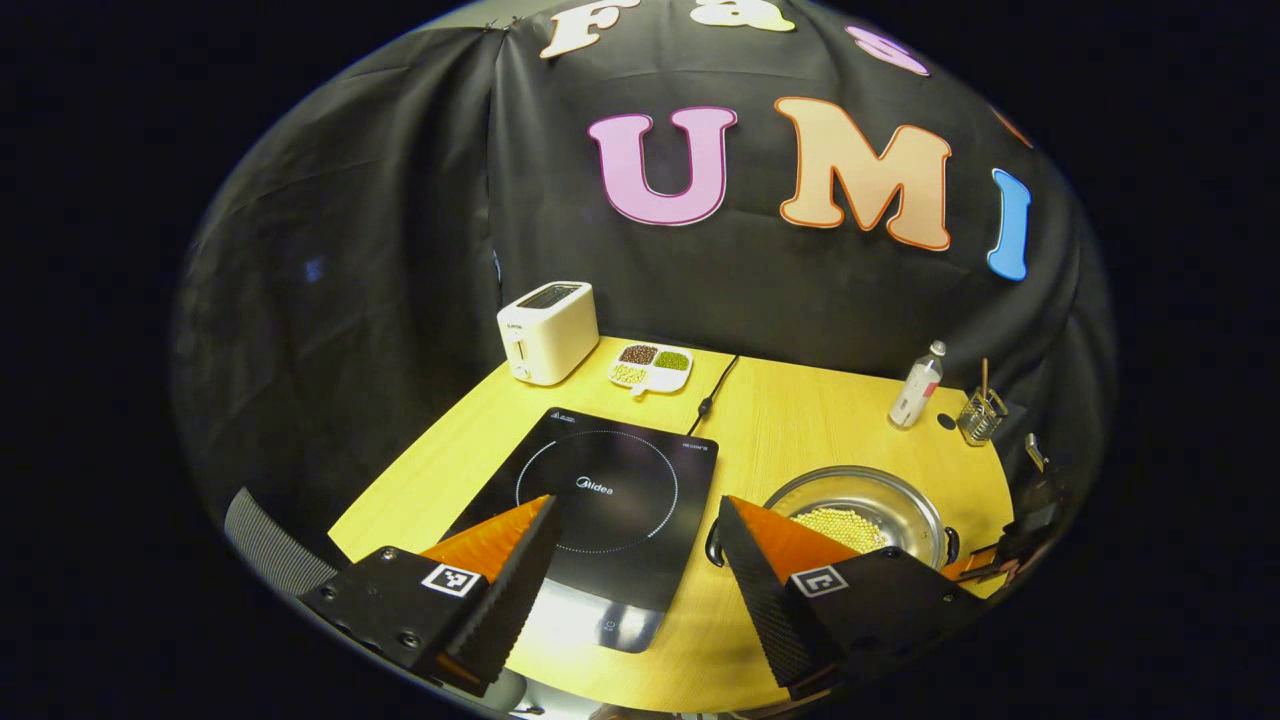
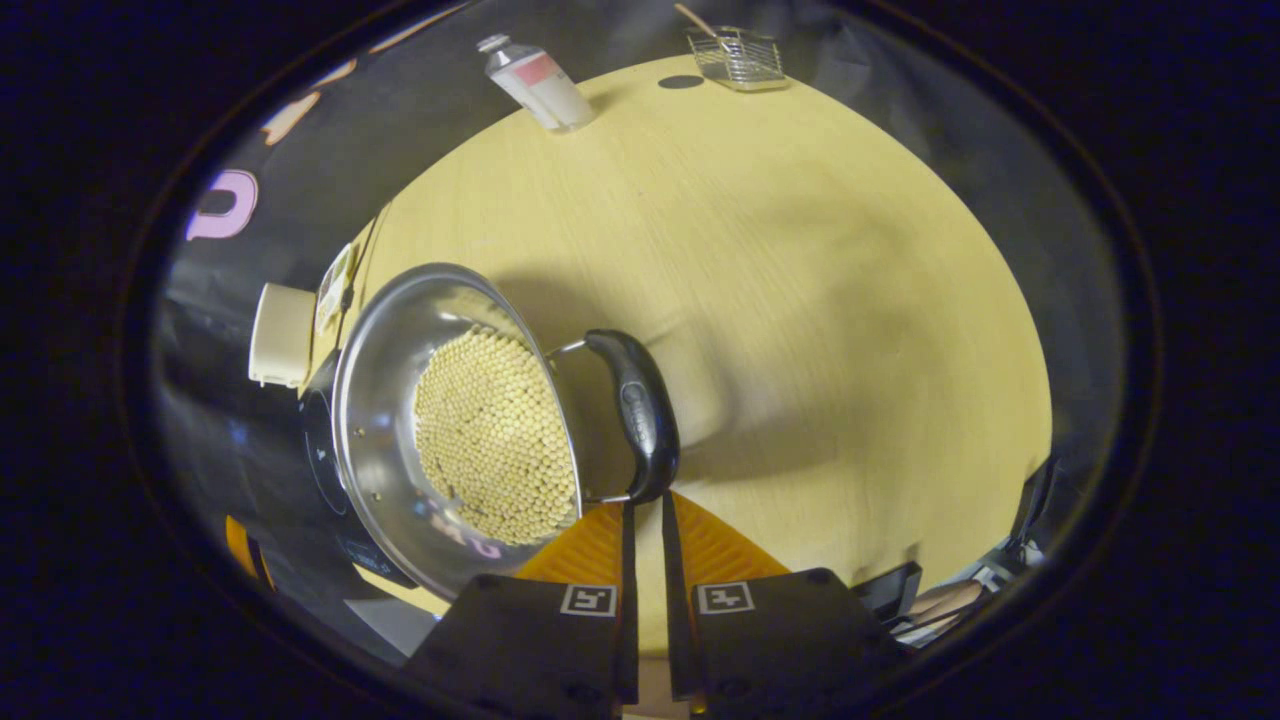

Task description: First push the handle of the pot to place it horizontally, then grasp the pot with both hands and set it on the induction cooktop.

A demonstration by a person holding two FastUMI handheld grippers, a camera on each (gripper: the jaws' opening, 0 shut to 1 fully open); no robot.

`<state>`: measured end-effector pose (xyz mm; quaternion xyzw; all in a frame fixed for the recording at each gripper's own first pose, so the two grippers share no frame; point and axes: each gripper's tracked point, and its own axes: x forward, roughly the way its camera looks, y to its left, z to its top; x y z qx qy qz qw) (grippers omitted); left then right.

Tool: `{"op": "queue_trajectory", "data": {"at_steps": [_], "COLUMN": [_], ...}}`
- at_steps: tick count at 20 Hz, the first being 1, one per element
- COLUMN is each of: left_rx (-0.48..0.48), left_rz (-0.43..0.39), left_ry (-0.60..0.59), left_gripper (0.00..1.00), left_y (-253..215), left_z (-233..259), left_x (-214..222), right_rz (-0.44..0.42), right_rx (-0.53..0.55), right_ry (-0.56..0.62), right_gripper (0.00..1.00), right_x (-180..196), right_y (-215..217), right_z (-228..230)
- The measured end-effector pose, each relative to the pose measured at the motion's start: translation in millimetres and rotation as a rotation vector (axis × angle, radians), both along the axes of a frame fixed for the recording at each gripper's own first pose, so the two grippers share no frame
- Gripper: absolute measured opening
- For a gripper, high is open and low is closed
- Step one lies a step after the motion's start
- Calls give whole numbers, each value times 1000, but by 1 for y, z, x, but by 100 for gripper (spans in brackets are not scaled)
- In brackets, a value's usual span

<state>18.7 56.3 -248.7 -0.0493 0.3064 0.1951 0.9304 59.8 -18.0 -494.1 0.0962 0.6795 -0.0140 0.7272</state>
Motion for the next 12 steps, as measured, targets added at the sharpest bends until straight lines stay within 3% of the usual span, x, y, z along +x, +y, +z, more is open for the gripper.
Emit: {"op": "queue_trajectory", "data": {"at_steps": [7,8,9,10,11,12], "left_rx": [-41,-51,-61,-71,-83,-95], "left_rz": [-9,-13,-20,-28,-39,-48], "left_ry": [37,43,50,58,64,70], "left_gripper": [97,97,97,97,97,97], "left_y": [-10,-11,-13,-16,-18,-20], "left_z": [-18,-21,-25,-28,-32,-36], "left_x": [6,8,8,11,12,14], "right_rz": [-25,-26,-21,-12,-8,-8], "right_rx": [54,57,50,38,58,62], "right_ry": [21,24,19,16,4,-8], "right_gripper": [15,3,15,15,5,28], "right_x": [0,-1,1,1,5,8], "right_y": [-7,-9,-14,-21,-20,-22], "right_z": [11,14,16,19,24,30]}}
